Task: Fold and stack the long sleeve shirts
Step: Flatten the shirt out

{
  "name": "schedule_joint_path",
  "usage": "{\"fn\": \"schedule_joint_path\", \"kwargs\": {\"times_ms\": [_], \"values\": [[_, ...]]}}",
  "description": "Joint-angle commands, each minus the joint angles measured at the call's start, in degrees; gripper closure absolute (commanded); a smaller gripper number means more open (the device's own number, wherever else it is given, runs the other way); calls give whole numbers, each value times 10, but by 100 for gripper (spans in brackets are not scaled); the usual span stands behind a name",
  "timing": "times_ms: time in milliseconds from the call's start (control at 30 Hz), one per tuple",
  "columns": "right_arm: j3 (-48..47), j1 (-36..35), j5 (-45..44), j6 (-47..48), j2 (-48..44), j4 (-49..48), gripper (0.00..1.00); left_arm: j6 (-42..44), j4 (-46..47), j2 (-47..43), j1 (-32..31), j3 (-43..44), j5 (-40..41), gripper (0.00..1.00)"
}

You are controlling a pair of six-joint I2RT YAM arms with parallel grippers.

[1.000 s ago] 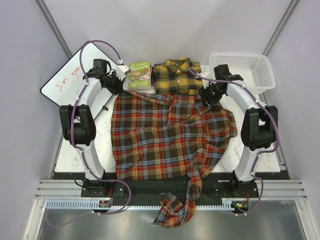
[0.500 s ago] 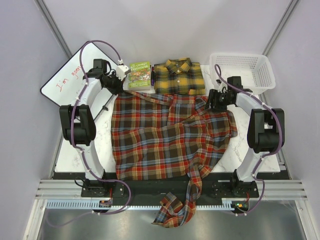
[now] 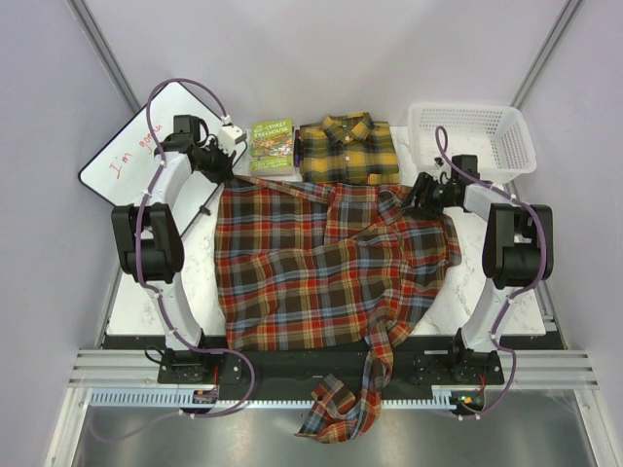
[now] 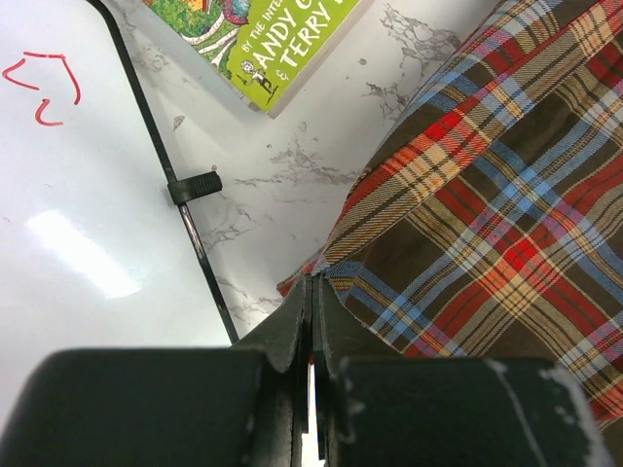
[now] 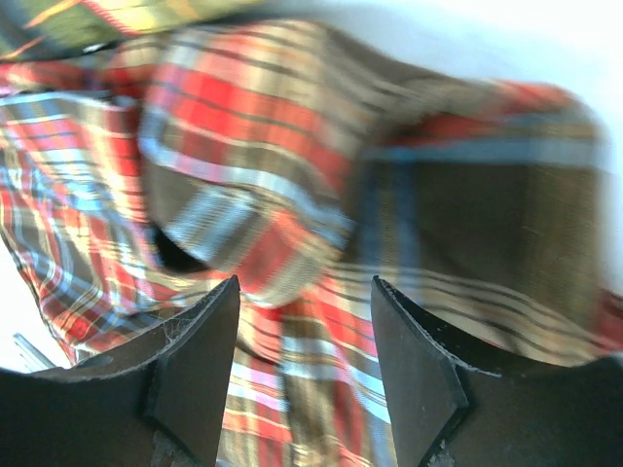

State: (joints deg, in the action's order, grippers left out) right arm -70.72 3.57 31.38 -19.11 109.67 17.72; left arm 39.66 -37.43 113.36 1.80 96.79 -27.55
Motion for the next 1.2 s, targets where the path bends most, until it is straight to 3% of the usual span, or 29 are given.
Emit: {"fn": "schedule_joint_path", "kwargs": {"times_ms": [0,400,500,600,633,733,1033,1100,1167], "values": [[34,18,5,-13,-36,-24,36,-9,14,-9,3,-1,-11,98],[37,18,84,-80,15,-199,36,-13,16,-2,3,-1,-12,98],[27,17,96,-95,30,-206,45,-17,15,-2,3,-1,-11,98],[24,17,101,-100,31,-209,63,-18,16,-1,3,-1,-11,98],[25,18,102,-97,21,-211,76,-20,16,-2,3,-2,-10,98],[31,25,98,-85,-19,-210,100,-27,16,-13,8,-9,-21,98],[58,44,106,-68,-221,-178,100,-34,23,-116,14,-58,-39,98],[36,60,85,-55,-266,-153,100,-58,46,-168,14,-74,-19,98],[-5,77,85,-46,-291,-148,100,-105,132,-222,27,-115,-13,98]]}}
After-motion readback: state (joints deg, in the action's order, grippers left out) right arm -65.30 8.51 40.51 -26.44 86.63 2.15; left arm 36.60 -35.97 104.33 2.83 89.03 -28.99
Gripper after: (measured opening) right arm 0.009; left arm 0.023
